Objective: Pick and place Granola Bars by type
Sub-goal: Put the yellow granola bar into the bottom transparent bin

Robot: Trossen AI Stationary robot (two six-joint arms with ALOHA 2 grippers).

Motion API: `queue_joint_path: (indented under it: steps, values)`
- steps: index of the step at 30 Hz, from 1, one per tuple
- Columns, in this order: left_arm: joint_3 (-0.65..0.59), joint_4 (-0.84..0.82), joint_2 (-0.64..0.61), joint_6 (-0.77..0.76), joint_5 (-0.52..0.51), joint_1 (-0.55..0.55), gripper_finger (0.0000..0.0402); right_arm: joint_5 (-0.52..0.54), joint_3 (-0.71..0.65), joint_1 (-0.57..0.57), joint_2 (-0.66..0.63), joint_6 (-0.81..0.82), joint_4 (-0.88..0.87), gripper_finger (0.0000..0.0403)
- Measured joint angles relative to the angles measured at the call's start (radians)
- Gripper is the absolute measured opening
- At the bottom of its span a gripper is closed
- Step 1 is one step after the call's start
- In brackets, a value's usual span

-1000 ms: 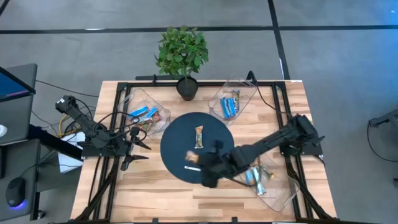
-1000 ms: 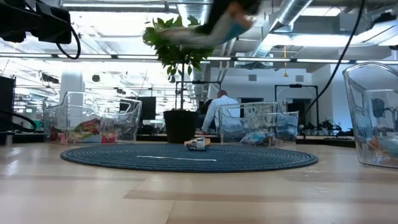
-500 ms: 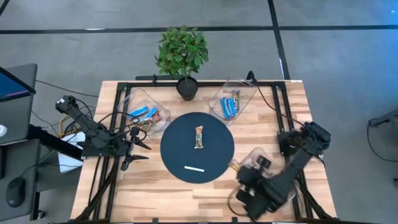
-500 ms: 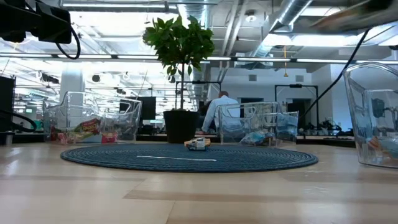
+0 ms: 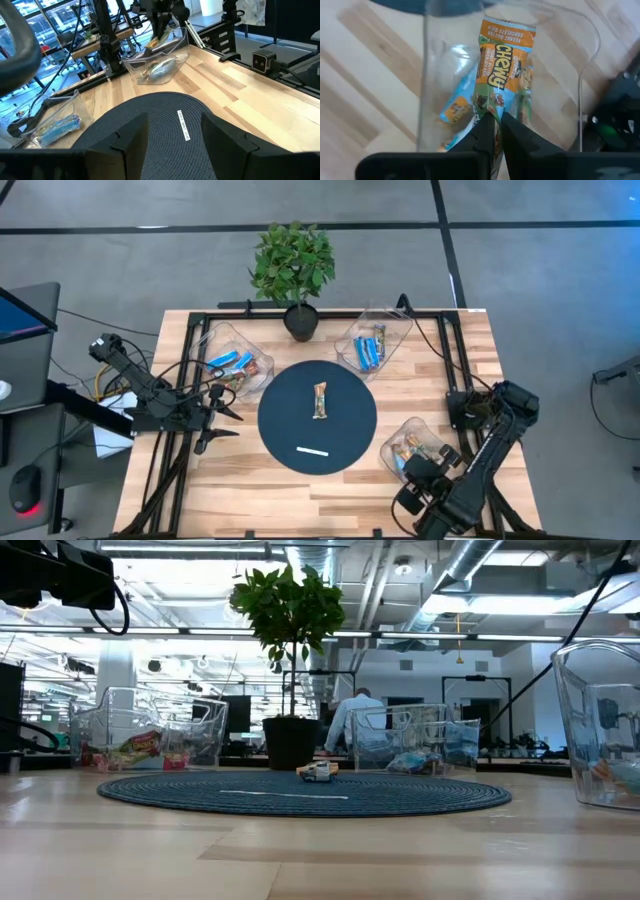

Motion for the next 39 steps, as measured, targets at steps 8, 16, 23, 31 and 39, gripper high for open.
queue_joint_path:
  steps: [8, 16, 23, 31, 39]
  values:
    - [0.000, 0.000, 0.000, 0.000, 0.000, 0.000, 0.0177, -0.010, -0.024, -0.029, 0.000, 0.001, 0.004, 0.0103]
    - [0.000, -0.001, 0.000, 0.000, 0.000, 0.000, 0.0177, 0.086, -0.004, -0.048, 0.000, -0.063, 0.003, 0.0196]
    - [0.000, -0.001, 0.000, 0.000, 0.000, 0.000, 0.0177, 0.429, 0.030, -0.128, 0.000, -0.171, 0.043, 0.0211]
    - [0.000, -0.001, 0.000, 0.001, 0.000, 0.000, 0.0177, 0.458, 0.029, -0.406, 0.011, -0.434, 0.319, 0.0198]
    - [0.000, -0.007, 0.000, 0.001, 0.000, 0.000, 0.0177, 0.380, 0.030, -0.649, 0.010, -0.789, 0.681, 0.0187]
